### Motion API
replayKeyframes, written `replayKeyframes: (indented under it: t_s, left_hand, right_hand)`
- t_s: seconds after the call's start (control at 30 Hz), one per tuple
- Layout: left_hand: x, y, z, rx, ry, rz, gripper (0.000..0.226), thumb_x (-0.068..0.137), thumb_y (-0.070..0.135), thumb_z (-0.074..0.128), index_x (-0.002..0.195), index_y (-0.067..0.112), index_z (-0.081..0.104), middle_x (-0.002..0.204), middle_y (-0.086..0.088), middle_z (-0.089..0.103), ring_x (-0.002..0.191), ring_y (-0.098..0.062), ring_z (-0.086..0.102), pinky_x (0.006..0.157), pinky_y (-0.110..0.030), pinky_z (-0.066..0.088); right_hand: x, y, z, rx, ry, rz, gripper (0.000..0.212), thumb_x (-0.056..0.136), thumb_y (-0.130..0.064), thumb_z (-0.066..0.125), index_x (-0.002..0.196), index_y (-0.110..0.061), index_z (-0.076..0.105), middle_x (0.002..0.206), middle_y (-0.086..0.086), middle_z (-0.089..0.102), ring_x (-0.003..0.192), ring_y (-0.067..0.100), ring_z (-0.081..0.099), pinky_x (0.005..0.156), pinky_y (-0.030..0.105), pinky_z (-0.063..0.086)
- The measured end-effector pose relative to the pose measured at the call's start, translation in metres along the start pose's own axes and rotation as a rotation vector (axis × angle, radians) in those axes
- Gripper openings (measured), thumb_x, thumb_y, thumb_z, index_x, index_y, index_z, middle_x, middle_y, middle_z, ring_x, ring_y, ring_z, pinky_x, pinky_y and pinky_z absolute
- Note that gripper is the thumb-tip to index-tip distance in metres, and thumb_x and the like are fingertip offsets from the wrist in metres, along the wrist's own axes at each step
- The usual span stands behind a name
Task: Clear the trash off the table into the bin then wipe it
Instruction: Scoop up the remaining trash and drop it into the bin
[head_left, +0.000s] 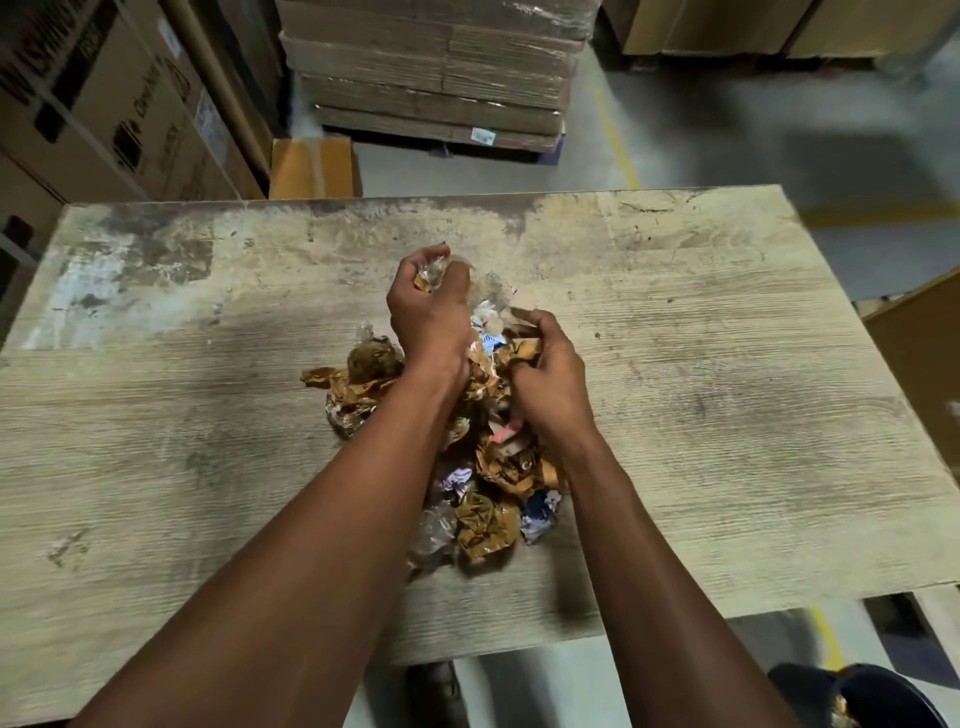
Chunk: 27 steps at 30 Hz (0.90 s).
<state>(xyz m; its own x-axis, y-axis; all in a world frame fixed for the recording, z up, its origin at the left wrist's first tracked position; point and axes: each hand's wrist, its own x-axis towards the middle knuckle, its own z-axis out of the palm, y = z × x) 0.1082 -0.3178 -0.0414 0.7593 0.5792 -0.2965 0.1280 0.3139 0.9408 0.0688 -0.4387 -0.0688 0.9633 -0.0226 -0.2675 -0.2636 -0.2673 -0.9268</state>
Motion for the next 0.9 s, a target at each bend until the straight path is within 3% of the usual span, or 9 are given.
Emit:
replayKeyframes:
  t_s: [0.13,0.23,0.3,0.37,0.43,0.5,0.67,0.8,0.9]
  left_hand:
    - [-0.007,0.006,0.005,-0.064,0.000,0.017,0.021,0.097,0.003,0.072,0.112,0.017,0.072,0.076,0.001,0.064,0.047,-0.005,0.041,0.045,-0.022,0.033]
    - [-0.013,0.006,0.007,-0.078,0.024,-0.001,0.020,0.098,0.006,0.072,0.116,0.015,0.072,0.089,-0.004,0.069,0.052,-0.004,0.048,0.048,-0.023,0.039]
    - [-0.018,0.002,0.009,-0.079,0.034,-0.017,0.020,0.099,0.008,0.072,0.117,0.017,0.071,0.094,-0.004,0.072,0.055,-0.002,0.054,0.048,-0.020,0.044]
    - [-0.023,-0.004,0.012,-0.075,0.034,-0.021,0.019,0.100,0.009,0.072,0.116,0.018,0.071,0.098,-0.004,0.073,0.062,-0.002,0.058,0.052,-0.017,0.047]
    - [-0.028,-0.008,0.015,-0.075,0.036,-0.010,0.017,0.100,0.011,0.071,0.115,0.018,0.072,0.103,-0.007,0.073,0.067,-0.005,0.058,0.055,-0.018,0.047]
    - [-0.031,-0.012,0.017,-0.072,0.015,-0.002,0.018,0.101,0.012,0.070,0.118,0.014,0.072,0.102,-0.004,0.073,0.063,-0.002,0.056,0.056,-0.019,0.047]
    - [-0.041,-0.014,0.019,-0.065,-0.091,0.023,0.019,0.104,0.012,0.068,0.122,0.009,0.072,0.098,0.006,0.073,0.069,0.007,0.067,0.067,-0.019,0.057]
    - [-0.047,-0.013,0.021,-0.020,-0.176,0.060,0.015,0.104,0.011,0.066,0.117,0.014,0.073,0.103,0.005,0.076,0.081,-0.001,0.072,0.077,-0.028,0.061]
    - [-0.051,-0.010,0.020,0.057,-0.186,0.121,0.016,0.103,0.015,0.067,0.117,0.017,0.074,0.107,0.009,0.075,0.081,0.008,0.069,0.074,-0.021,0.057]
  right_hand:
    - [0.001,-0.010,-0.003,0.415,-0.002,0.103,0.068,0.084,0.011,0.048,0.135,-0.029,0.070,0.130,-0.007,0.074,0.106,0.025,0.071,0.093,0.053,0.058]
    - [-0.008,-0.019,-0.008,0.694,-0.039,0.188,0.071,0.068,-0.003,0.050,0.137,-0.009,0.067,0.127,0.006,0.077,0.094,0.032,0.050,0.078,0.039,0.043]
    - [-0.015,-0.023,-0.009,0.775,-0.051,0.143,0.061,0.079,-0.009,0.047,0.137,-0.001,0.064,0.113,0.002,0.080,0.090,0.031,0.063,0.075,0.032,0.051]
    - [-0.017,-0.023,-0.004,0.788,-0.041,0.117,0.050,0.098,-0.019,0.044,0.140,-0.001,0.063,0.117,0.000,0.081,0.105,0.018,0.076,0.088,0.032,0.062]
    - [-0.017,-0.022,0.003,0.695,-0.060,0.104,0.062,0.100,-0.053,0.054,0.149,-0.016,0.062,0.146,0.004,0.068,0.135,0.021,0.065,0.115,0.044,0.052]
    - [-0.015,-0.021,0.007,0.452,-0.055,0.072,0.074,0.098,-0.077,0.052,0.155,-0.030,0.056,0.159,-0.002,0.056,0.145,0.016,0.054,0.121,0.042,0.042]
    - [-0.006,-0.023,0.012,0.242,0.120,0.085,0.080,0.085,-0.096,0.043,0.127,-0.034,0.070,0.119,-0.007,0.078,0.111,0.012,0.073,0.100,0.042,0.059]
    - [-0.003,-0.024,0.007,0.090,0.287,0.097,0.064,0.109,-0.067,0.041,0.112,-0.011,0.072,0.092,0.001,0.076,0.079,0.011,0.068,0.066,0.024,0.049]
    - [-0.002,-0.025,0.007,0.065,0.372,0.027,0.066,0.112,-0.059,0.041,0.109,-0.001,0.072,0.083,0.008,0.075,0.067,0.012,0.063,0.061,0.021,0.046]
